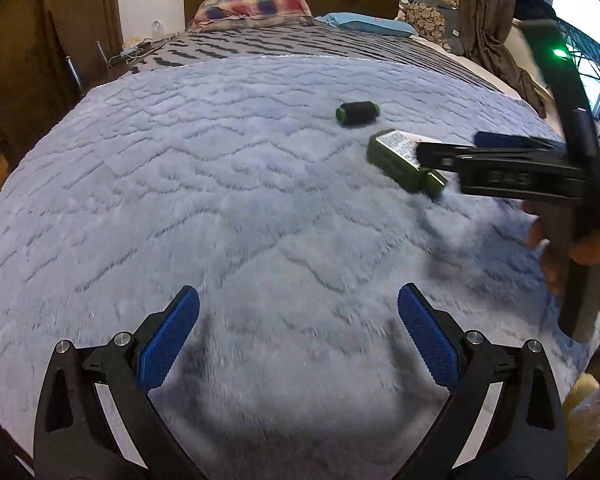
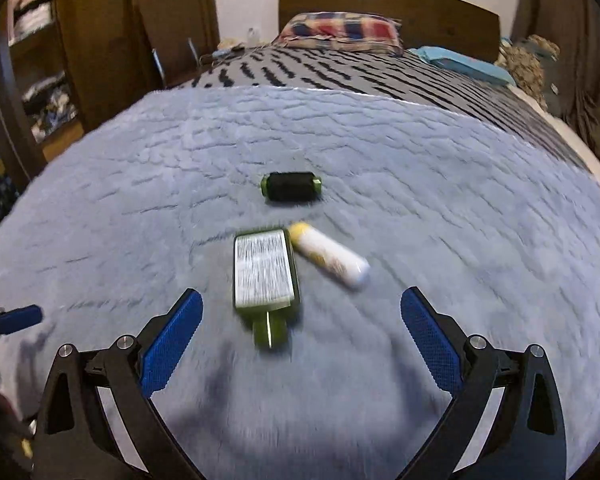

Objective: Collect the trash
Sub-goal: 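Grasp the green bottle and white stick with the right tool while the left tool grasps the black spool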

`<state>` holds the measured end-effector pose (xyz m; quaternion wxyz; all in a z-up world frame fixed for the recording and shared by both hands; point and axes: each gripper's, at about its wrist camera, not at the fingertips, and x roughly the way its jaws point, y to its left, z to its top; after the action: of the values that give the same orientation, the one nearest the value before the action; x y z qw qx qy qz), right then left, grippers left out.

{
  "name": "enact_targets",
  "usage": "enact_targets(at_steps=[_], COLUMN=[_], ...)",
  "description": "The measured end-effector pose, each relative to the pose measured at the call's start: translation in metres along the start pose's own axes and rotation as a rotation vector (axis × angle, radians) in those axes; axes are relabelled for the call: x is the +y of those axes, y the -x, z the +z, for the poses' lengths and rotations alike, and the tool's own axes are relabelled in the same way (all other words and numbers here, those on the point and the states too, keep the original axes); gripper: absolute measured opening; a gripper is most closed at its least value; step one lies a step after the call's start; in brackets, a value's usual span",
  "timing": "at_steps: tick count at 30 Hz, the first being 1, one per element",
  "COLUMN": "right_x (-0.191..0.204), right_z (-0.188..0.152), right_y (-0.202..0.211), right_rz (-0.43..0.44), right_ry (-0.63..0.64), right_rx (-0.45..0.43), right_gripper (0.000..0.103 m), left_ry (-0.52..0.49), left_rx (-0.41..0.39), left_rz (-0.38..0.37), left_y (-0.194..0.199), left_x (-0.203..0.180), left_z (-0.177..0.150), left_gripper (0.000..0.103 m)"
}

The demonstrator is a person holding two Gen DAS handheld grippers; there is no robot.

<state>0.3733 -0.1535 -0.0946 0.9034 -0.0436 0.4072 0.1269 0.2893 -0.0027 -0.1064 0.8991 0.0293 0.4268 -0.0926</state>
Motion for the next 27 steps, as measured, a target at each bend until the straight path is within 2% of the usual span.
enact_targets(at_steps=[8, 11, 14, 15, 20, 21, 27], right_x=[0.006, -0.003, -0.011, -0.013, -0.015, -0.016, -0.028], right_z=[0.016, 0.017, 0.018, 0.018, 0.013, 0.013, 0.015], right_y=[-0.049, -0.063, -0.065, -0.064, -0.056, -0.055, -0.052], right_rz=[-0.031, 0.002, 0.048, 0.053, 0.042, 0.041, 0.083], right_ry=[0.081, 0.066, 0.029, 0.024, 0.037, 0.037, 0.009], right_rx=[0.103, 0.151, 0.154, 0.149, 0.119, 0.115, 0.098], right_gripper=[0.100, 0.100, 0.098, 0.097, 0.068, 0.064, 0.062], left_ry=[0.004, -0.001, -0.013, -0.015, -0.025, -0.026, -0.045], left_rx=[0.014, 0.018, 0.022, 0.024, 0.036, 0.039, 0.042], left_rz=[-0.024, -0.028, -0.020, -0.020, -0.010, -0.010, -0.003], left_y=[-0.021, -0.027, -0.035, -0.037, -0.052, -0.054, -0.063], left_x=[0.006, 0.006, 0.005, 0.004, 0.002, 0.001, -0.007], left_z=[0.019, 0.026, 0.032, 0.034, 0.043, 0.044, 0.053], left_gripper=[0.094, 0.094, 0.094, 0.094, 0.094, 0.093, 0.091])
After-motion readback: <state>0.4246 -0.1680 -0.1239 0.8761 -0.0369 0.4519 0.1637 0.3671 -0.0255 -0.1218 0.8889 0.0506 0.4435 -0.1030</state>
